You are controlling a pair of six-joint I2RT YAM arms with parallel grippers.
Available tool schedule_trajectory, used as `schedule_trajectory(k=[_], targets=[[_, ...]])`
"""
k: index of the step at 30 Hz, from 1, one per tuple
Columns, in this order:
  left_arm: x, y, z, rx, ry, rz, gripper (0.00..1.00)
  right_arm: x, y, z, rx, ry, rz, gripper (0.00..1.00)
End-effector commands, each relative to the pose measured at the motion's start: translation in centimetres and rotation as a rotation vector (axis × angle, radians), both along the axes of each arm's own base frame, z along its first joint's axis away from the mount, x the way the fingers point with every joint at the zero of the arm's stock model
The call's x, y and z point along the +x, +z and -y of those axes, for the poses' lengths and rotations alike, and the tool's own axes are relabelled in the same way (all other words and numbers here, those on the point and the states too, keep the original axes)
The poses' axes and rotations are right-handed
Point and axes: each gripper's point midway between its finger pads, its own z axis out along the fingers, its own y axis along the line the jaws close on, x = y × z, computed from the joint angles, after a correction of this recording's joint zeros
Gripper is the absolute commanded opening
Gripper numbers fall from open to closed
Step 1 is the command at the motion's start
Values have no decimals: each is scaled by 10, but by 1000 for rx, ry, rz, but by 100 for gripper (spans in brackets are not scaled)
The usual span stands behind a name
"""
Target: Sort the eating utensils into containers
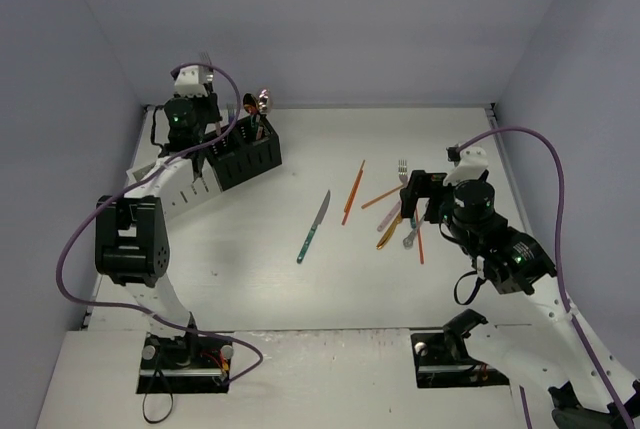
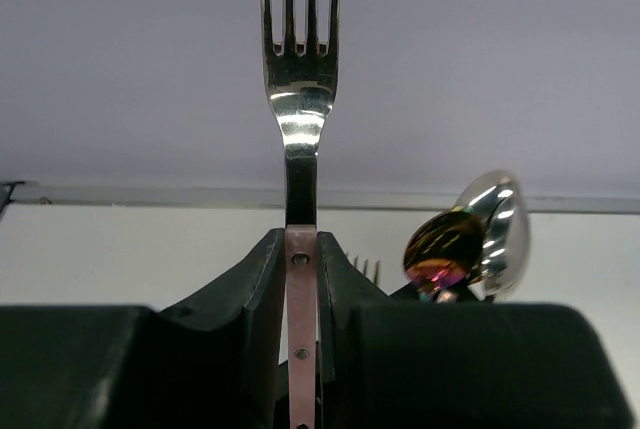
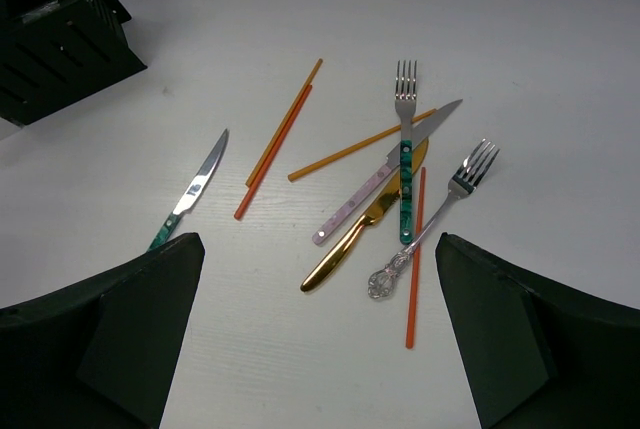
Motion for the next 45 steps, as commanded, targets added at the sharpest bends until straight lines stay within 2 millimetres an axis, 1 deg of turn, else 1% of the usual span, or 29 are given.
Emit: schedule_trajectory(k=[1,3,8,10,11,14,15,17,18,23,24,27,28,30,31,32,33,34,36,38,40,41,43,44,45], targets=[[-5,46,5,-25,-57,207,0,12,17,2,34,-47,71,100],[-8,36,2,-10,-41,198,0,12,16,3,39,-50,69,100],[-18,2,0,4,-39,144,0,10,12,4,48,-56,67,100],[-23,-5,0,-3,-42,138,0,10,10,4,47,-57,60,100],[-26,-5,0,-11,-41,143,0,11,8,3,45,-59,54,100],[-35,-4,0,-15,-39,144,7,15,1,0,40,-61,31,100],[-38,-3,0,-15,-40,146,8,15,-1,-1,43,-63,22,100],[-44,4,1,-14,-48,156,12,18,-5,-4,47,-65,5,100],[-48,10,2,-18,-51,166,15,19,-7,-4,50,-67,-1,100],[-63,28,4,-30,-57,159,39,25,-18,-6,52,-99,-39,100],[-65,31,5,-24,-59,154,41,26,-20,-6,55,-103,-46,100],[-74,39,8,-10,-52,113,53,32,-33,-3,68,-143,-87,100],[-79,42,11,-6,-55,95,56,35,-40,-2,74,-161,-111,99],[-88,46,16,-6,-55,59,62,41,-51,2,88,-188,-150,99],[-91,52,17,-7,-46,52,64,44,-57,8,90,-210,-168,99],[-99,57,19,-18,-43,36,66,47,-62,10,92,-220,-188,99],[-106,56,23,-24,-48,0,67,51,-70,12,88,-230,-213,98],[-113,50,29,-23,-59,-46,68,54,-79,14,78,-237,-244,98],[-127,59,38,-26,-71,-71,69,62,-91,15,69,-222,-293,96],[-146,44,49,-4,-84,-191,71,74,-111,17,44,-216,-368,90],[-162,28,58,24,-106,-297,71,84,-121,13,31,-186,-410,86],[-171,25,64,36,-124,-342,71,90,-122,13,25,-175,-418,81],[-182,24,75,36,-167,-382,71,100,-142,14,2,-175,-476,72],[-188,20,77,36,-182,-408,71,106,-151,16,-7,-177,-498,67],[-193,18,78,33,-187,-422,71,110,-158,17,-9,-176,-515,65]])
